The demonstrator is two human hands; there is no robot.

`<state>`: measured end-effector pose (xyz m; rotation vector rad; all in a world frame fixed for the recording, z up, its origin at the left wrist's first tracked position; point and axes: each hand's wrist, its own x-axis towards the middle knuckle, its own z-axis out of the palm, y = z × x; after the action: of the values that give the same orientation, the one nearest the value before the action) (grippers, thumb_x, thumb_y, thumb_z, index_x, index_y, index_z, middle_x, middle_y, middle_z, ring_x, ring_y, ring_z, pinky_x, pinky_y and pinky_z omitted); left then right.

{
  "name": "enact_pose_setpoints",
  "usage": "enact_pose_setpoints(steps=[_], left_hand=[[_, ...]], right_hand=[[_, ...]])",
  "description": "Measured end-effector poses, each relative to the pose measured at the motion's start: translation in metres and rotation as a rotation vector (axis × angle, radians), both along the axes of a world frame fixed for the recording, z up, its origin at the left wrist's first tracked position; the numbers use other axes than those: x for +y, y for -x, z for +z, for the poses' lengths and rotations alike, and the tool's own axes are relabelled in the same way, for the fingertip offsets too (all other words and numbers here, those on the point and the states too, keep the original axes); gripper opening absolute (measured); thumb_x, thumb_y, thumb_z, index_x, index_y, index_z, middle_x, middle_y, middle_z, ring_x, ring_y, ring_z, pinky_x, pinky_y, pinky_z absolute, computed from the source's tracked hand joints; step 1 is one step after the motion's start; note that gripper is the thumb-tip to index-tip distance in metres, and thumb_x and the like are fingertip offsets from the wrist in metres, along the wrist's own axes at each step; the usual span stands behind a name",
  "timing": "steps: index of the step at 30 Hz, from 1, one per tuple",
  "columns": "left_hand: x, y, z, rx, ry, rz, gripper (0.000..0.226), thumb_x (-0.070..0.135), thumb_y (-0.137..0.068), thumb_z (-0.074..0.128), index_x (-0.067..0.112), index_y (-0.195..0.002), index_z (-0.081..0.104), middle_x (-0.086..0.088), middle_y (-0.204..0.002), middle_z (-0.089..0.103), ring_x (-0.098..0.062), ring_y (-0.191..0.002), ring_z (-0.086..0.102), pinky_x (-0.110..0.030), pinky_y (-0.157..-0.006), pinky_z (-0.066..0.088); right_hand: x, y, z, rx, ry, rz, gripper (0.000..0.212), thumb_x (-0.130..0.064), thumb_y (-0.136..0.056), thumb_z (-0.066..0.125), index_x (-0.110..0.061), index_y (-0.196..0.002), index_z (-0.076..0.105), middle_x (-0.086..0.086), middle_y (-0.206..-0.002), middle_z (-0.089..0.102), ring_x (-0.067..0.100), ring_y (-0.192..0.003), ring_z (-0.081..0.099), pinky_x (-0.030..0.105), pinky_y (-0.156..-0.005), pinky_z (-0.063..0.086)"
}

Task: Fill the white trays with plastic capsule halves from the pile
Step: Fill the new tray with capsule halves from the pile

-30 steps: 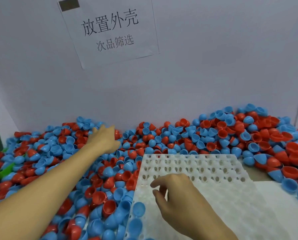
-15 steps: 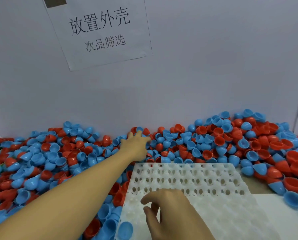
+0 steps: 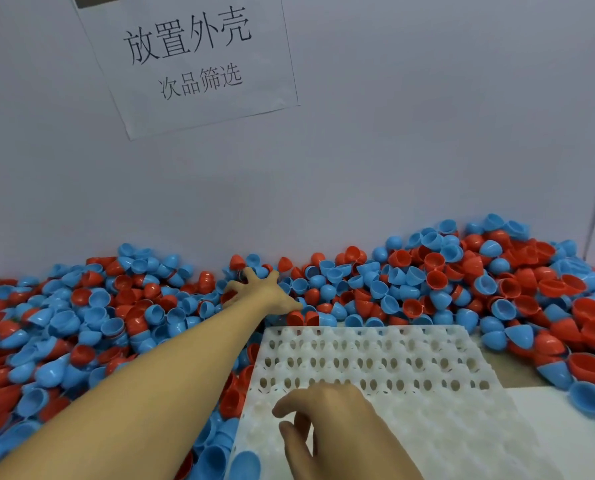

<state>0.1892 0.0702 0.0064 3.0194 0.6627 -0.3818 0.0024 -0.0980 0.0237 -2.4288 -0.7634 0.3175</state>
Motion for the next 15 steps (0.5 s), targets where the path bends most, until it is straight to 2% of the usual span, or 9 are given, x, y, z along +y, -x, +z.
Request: enact_pose_setpoints(steps=[3, 5, 10, 13, 15], left_hand=[[-0.003, -0.008, -0.003, 0.001, 0.041, 0.051, 0.097, 0.073, -0.087, 0.054, 0.034, -0.160, 0.002, -0.025, -0.163, -0.015, -0.059, -0.146, 0.001, -0.072, -0.115, 0.015], [-0.007, -0.010, -0.007, -0.041, 0.063, 0.069, 0.091, 0.067, -0.088, 0.059, 0.036, -0.159, 0.010, -0.023, -0.164, -0.009, -0.059, -0.146, 0.006, -0.071, -0.112, 0.022], [0.004, -0.002, -0.012, -0.197, 0.099, 0.032, 0.073, 0.049, -0.086, 0.072, 0.036, -0.148, 0.037, -0.015, -0.160, 0.012, -0.050, -0.142, 0.023, -0.056, -0.106, 0.040], [0.015, 0.003, -0.010, -0.296, 0.165, 0.054, 0.055, 0.044, -0.083, 0.076, 0.038, -0.132, 0.052, -0.011, -0.154, 0.021, -0.046, -0.135, 0.034, -0.048, -0.099, 0.045], [0.020, 0.007, -0.011, -0.373, 0.220, 0.062, 0.048, 0.040, -0.082, 0.077, 0.039, -0.126, 0.058, -0.010, -0.153, 0.025, -0.043, -0.132, 0.040, -0.046, -0.100, 0.046]], right_hand=[[0.000, -0.002, -0.001, 0.022, -0.009, 0.004, 0.032, -0.033, -0.101, 0.048, -0.035, -0.131, 0.060, -0.001, -0.129, 0.062, 0.017, -0.119, 0.056, 0.025, -0.105, 0.042], [0.000, -0.003, -0.002, 0.036, -0.010, 0.007, 0.032, -0.033, -0.101, 0.047, -0.034, -0.131, 0.059, 0.000, -0.130, 0.061, 0.017, -0.121, 0.055, 0.026, -0.106, 0.041], [0.000, -0.002, -0.004, 0.037, -0.025, 0.004, 0.032, -0.033, -0.100, 0.048, -0.034, -0.130, 0.060, 0.000, -0.129, 0.061, 0.017, -0.120, 0.056, 0.028, -0.106, 0.042], [-0.001, -0.002, -0.005, 0.025, -0.036, -0.001, 0.032, -0.032, -0.100, 0.048, -0.033, -0.129, 0.061, -0.001, -0.127, 0.062, 0.017, -0.118, 0.057, 0.027, -0.105, 0.043], [-0.001, -0.001, -0.005, 0.027, -0.042, -0.005, 0.032, -0.032, -0.100, 0.048, -0.034, -0.129, 0.061, -0.001, -0.128, 0.062, 0.017, -0.118, 0.057, 0.027, -0.105, 0.043]])
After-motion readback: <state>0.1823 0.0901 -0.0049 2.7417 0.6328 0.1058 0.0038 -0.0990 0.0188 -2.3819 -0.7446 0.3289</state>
